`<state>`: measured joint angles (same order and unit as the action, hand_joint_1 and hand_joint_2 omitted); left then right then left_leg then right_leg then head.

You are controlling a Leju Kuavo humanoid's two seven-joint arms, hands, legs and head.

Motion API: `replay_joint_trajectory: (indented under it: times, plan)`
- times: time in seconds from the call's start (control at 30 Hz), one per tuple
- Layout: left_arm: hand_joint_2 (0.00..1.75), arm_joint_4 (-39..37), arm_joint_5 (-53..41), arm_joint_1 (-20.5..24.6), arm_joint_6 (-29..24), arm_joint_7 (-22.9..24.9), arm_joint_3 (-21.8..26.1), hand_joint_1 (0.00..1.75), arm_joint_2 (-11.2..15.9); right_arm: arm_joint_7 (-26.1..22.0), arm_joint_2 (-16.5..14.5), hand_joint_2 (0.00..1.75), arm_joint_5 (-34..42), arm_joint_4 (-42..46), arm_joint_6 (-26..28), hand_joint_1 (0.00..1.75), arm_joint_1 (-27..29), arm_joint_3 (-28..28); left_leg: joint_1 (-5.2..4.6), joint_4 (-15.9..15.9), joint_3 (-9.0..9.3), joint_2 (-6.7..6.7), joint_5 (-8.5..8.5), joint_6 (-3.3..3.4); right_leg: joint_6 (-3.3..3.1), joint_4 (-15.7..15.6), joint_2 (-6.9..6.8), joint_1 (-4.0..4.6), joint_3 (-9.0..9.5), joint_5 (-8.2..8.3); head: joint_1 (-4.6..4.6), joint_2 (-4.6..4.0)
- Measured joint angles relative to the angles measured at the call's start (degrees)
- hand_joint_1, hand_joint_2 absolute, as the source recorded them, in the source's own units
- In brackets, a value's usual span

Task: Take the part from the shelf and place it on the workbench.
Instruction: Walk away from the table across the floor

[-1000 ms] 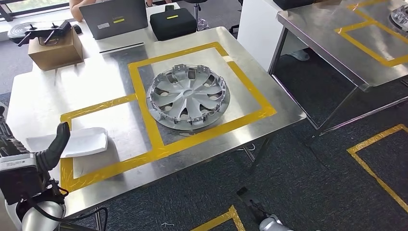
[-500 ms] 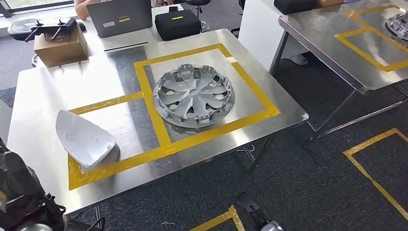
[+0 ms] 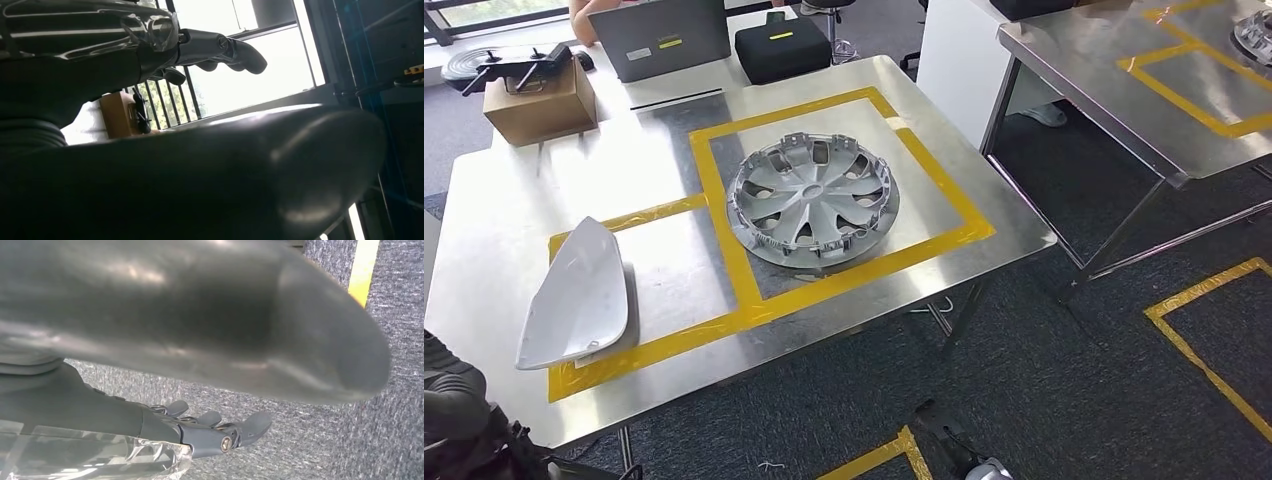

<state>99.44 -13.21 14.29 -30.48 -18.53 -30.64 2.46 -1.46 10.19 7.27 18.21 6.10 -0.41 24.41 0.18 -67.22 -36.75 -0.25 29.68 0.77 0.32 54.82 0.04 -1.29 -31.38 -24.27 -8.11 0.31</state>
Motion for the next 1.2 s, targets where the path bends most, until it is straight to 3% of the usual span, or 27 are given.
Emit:
replay_joint_trajectory:
  times: [0.07, 0.1, 0.23, 0.33, 0.4, 0.47, 0.5, 0.53, 0.6, 0.63, 0.7, 0.77, 0.87, 0.9, 0.93, 0.97, 1.0, 1.03, 1.1, 1.13, 1.2]
  plan:
    - [0.00, 0.5, -1.1, 0.1, -0.8, -0.1, 0.0, 0.00, 0.1, 0.0, 0.0, 0.00, 0.2, 0.0, 0.0, 0.00, -0.1, 0.3, -0.23, 8.3, 4.56, -0.05, -3.11, 0.81, 0.21, 0.0, 0.08, 0.20, 0.00, 0.13, -0.01, 0.00]
    - [0.00, 0.7, -1.5, 0.1, -1.1, -0.1, -0.1, 0.00, 0.1, 0.0, -0.1, 0.00, 0.3, 0.0, 0.0, 0.00, -0.1, 0.5, -0.40, 10.7, 5.84, -0.08, -3.76, 1.13, 0.42, 0.0, 0.09, 0.27, -0.12, 0.26, -0.01, 0.00]
    - [0.00, 0.9, -2.5, 0.1, -1.6, 0.0, -0.1, 0.00, 0.3, 0.1, -0.1, 0.00, 0.5, 0.0, 0.0, 0.00, -0.1, 0.9, -0.73, 11.9, 5.95, -0.14, -4.23, 1.76, 1.51, -0.2, 0.02, 0.27, -0.51, 0.97, -0.02, 0.00]
    - [0.00, 1.0, -2.5, 0.1, -1.6, 0.0, -0.1, 0.00, 0.3, 0.1, -0.1, 0.00, 0.5, 0.0, 0.0, 0.00, -0.1, 0.9, -0.71, 12.0, 5.92, -0.14, -4.38, 1.89, 1.64, -0.2, 0.02, 0.30, -0.52, 1.06, -0.02, 0.00]
    - [0.00, 1.0, -2.7, 0.2, -1.8, 0.0, -0.5, 0.00, 0.5, 0.1, 0.1, 0.00, 0.5, 0.0, 0.0, 0.00, -0.3, 1.1, -0.56, 12.3, 4.85, 0.06, -5.69, 2.44, 1.30, 7.6, 0.00, 0.18, -3.53, -3.52, -0.03, 0.01]
    - [0.00, 1.1, -2.8, 0.3, -1.9, 0.1, -0.9, 0.00, 0.6, 0.2, 0.3, 0.00, 0.6, 0.0, 0.0, 0.00, -0.5, 1.4, -0.49, 12.6, 2.94, 0.22, -7.56, 2.85, 1.62, 14.5, -0.02, 0.00, -5.14, -7.70, -0.04, 0.01]
    - [0.00, 1.1, -2.8, 0.2, -1.9, 0.1, -1.0, 0.00, 0.7, 0.2, 0.3, 0.00, 0.6, 0.0, 0.0, 0.00, -0.5, 1.5, -0.55, 12.5, 2.16, 0.19, -8.17, 2.72, 2.24, 13.0, -0.02, -0.03, -3.35, -7.21, -0.04, 0.01]
    - [0.00, 1.1, -2.8, 0.2, -1.9, 0.1, -1.0, 0.00, 0.7, 0.2, 0.4, 0.00, 0.7, 0.0, 0.0, 0.00, -0.6, 1.6, -0.58, 12.5, 1.78, 0.17, -8.55, 2.51, 2.59, 8.5, -0.03, -0.03, -0.24, -6.17, -0.04, 0.00]
    - [0.00, 1.1, -2.9, 0.3, -2.0, 0.2, -1.0, 0.00, 0.8, 0.2, 0.5, 0.00, 0.8, 0.0, 0.0, 0.00, -0.9, 1.6, -0.72, 12.4, 1.27, 0.20, -9.36, 1.98, 2.42, 1.0, 0.12, 0.19, 4.58, -4.83, -0.04, 0.01]
    - [0.00, 1.1, -3.0, 0.4, -2.0, 0.3, -1.1, 0.00, 0.8, 0.2, 0.5, 0.00, 0.9, 0.0, 0.0, 0.00, -0.9, 1.7, -0.76, 12.5, 1.13, 0.22, -9.78, 1.70, 2.08, -0.7, 0.21, 0.33, 5.55, -4.62, -0.04, 0.01]
    - [0.00, 1.1, -3.1, 0.4, -2.1, 0.5, -1.1, 0.00, 0.8, 0.2, 0.5, 0.00, 1.1, 0.0, 0.0, 0.00, -0.9, 1.8, -0.70, 12.7, 0.91, 0.20, -10.56, 1.09, 1.28, -1.1, 0.28, 0.34, 5.13, -3.82, -0.09, 0.01]
    - [0.00, 1.1, -3.3, 0.4, -2.2, 0.6, -1.2, 0.00, 0.9, 0.2, 0.4, 0.00, 1.3, 0.0, 0.0, 0.00, -0.9, 1.9, -0.57, 11.3, 0.03, 0.14, -8.57, 0.35, 0.31, -1.4, 0.11, 0.07, 4.34, -2.78, -0.05, 0.01]
    - [0.00, 1.0, -3.4, 0.4, -2.2, 0.6, -1.5, 0.00, 1.1, 0.2, 0.3, 0.00, 1.4, 0.0, 0.1, 0.00, -1.0, 2.1, -0.18, 0.9, -3.05, 0.15, -0.36, -0.60, -0.51, -1.4, -0.09, -0.01, 2.41, -1.06, -0.01, 0.00]
    - [0.00, 1.0, -3.4, 0.4, -2.3, 0.6, -1.5, 0.00, 1.2, 0.2, 0.2, 0.00, 1.4, 0.0, 0.1, 0.00, -0.9, 2.2, -0.05, -2.6, -3.71, 0.16, 1.20, -0.77, -0.47, -1.4, -0.11, 0.02, 1.71, -0.57, -0.01, 0.00]
    - [0.00, 0.9, -3.4, 0.4, -2.3, 0.6, -1.6, 0.00, 1.2, 0.3, 0.2, 0.00, 1.5, 0.0, 0.1, 0.00, -0.9, 2.2, 0.04, -4.4, -3.54, 0.17, 1.42, -0.84, -0.38, -1.3, -0.11, 0.04, 1.07, -0.11, 0.01, 0.01]
    - [0.00, 0.8, -3.4, 0.4, -2.3, 0.6, -1.6, 0.00, 1.2, 0.3, 0.2, 0.00, 1.6, 0.0, 0.1, 0.00, -0.9, 2.3, 0.08, -3.9, -2.23, 0.18, 0.53, -0.77, -0.26, -1.3, -0.10, 0.06, 0.52, 0.31, 0.01, 0.01]
    - [0.00, 0.8, -3.4, 0.5, -2.4, 0.6, -1.7, 0.00, 1.3, 0.4, 0.2, 0.00, 1.6, 0.0, 0.1, 0.00, -0.9, 2.3, 0.07, -1.2, 0.15, 0.17, -0.89, -0.53, -0.11, -1.3, -0.08, 0.09, 0.09, 0.67, 0.01, 0.01]
    - [0.00, 0.8, -3.4, 0.6, -2.4, 0.6, -1.7, 0.00, 1.3, 0.4, 0.1, 0.00, 1.7, 0.0, 0.1, 0.00, -0.9, 2.4, -0.01, 2.8, 3.17, 0.12, -2.15, -0.13, 0.07, -1.3, -0.05, 0.08, -0.22, 1.02, 0.01, 0.02]
    - [0.00, 0.8, -3.4, 0.8, -2.5, 0.6, -1.7, 0.00, 1.3, 0.6, 0.0, 0.00, 1.8, 0.0, 0.2, 0.00, -1.0, 2.7, -0.36, 10.4, 8.17, 0.04, -2.95, 0.73, 0.61, -1.2, -0.05, 0.20, -0.75, 1.74, -0.01, 0.02]
    - [0.00, 0.8, -3.5, 0.9, -2.5, 0.6, -1.8, 0.00, 1.3, 0.7, -0.1, 0.00, 1.8, 0.0, 0.2, 0.00, -1.1, 2.8, -0.58, 12.3, 9.21, -0.01, -2.81, 1.05, 1.01, -1.2, -0.06, 0.14, -1.05, 2.14, -0.01, 0.02]
    - [0.00, 0.8, -3.5, 0.9, -2.5, 0.6, -1.8, 0.00, 1.4, 0.7, -0.1, 0.00, 1.8, -0.1, 0.2, 0.00, -1.0, 3.1, -0.77, 13.5, 9.31, 0.03, -3.08, 1.59, 1.99, -1.3, -0.08, 0.03, -1.59, 2.89, -0.01, 0.02]
